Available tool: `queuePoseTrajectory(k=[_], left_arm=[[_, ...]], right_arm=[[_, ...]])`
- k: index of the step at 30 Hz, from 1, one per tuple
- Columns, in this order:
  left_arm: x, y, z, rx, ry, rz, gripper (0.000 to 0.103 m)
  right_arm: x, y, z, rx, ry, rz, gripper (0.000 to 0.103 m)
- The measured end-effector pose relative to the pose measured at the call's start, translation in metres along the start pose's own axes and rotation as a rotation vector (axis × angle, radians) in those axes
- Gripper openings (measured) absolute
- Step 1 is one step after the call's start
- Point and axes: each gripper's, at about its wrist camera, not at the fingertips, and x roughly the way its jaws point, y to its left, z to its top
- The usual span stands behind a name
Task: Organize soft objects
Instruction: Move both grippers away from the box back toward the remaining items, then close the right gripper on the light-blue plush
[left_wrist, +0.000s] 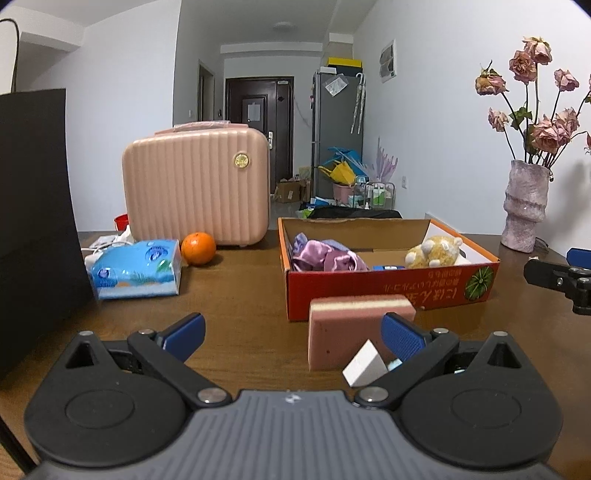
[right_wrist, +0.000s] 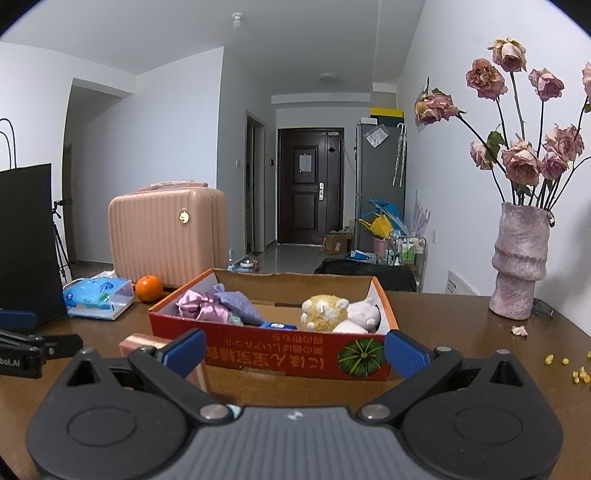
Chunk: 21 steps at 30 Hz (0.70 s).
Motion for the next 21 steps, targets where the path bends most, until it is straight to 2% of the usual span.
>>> queuePoseTrajectory(k=[10,21], left_arm=[[0.000,0.007,-0.004,-0.028,0.014,0.003,0.103],[0.005,0.013,-0.006,-0.036,0.042,-0.004,0.103]], right_arm=[[0.005,0.016,-0.002,-0.041,0.064,0.015,0.103],[0.038,0.047,-0.007,-0.189,0.234,0.076,0.103]])
